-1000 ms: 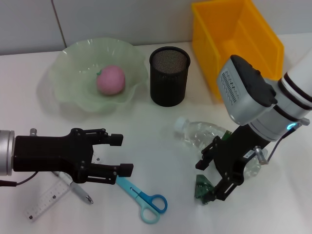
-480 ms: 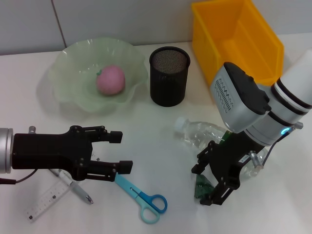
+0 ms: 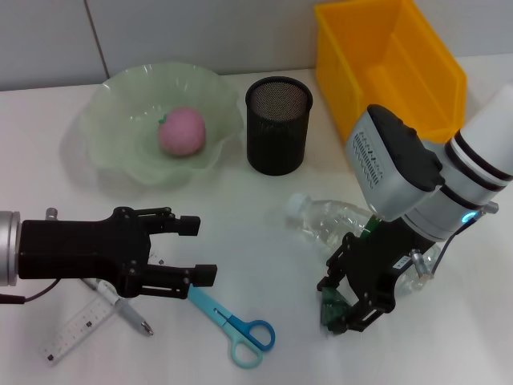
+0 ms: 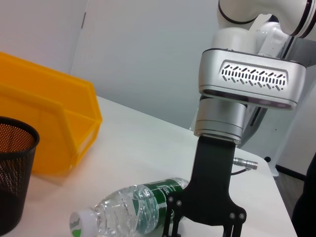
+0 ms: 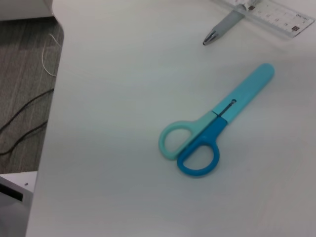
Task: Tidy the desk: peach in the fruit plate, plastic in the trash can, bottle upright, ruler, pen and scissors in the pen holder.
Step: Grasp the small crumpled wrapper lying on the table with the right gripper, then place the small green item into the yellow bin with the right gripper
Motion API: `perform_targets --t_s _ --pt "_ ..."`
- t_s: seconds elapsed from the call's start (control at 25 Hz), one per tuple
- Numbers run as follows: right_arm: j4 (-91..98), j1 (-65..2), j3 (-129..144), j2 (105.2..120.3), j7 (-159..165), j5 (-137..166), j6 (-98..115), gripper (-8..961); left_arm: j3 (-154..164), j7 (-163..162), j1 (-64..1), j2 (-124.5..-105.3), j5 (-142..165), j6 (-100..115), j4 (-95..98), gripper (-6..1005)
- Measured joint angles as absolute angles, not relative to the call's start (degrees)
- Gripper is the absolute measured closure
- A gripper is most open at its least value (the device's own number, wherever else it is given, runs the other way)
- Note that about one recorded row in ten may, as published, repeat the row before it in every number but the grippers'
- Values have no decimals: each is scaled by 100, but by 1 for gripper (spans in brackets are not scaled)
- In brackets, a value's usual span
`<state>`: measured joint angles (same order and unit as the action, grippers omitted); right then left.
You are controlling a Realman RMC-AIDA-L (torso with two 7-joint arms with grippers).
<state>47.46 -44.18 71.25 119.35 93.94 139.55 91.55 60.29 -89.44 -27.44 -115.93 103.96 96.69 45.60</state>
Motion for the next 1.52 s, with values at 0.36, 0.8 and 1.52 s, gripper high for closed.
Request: perform_targets --t_s 0.36,0.8,1.52 --pt "4965 -4381 7065 11920 9379 13843 9362 515 5975 -8931 -2720 -11594 10387 9745 4581 136" --pt "6660 -3873 5282 11896 9727 12933 9866 560 5941 -8931 -2716 -11569 10378 9876 4591 136" --pt "5989 -3299 4690 11892 10135 11929 5054 619 5893 -8931 -2740 -11610 10380 9962 4566 136"
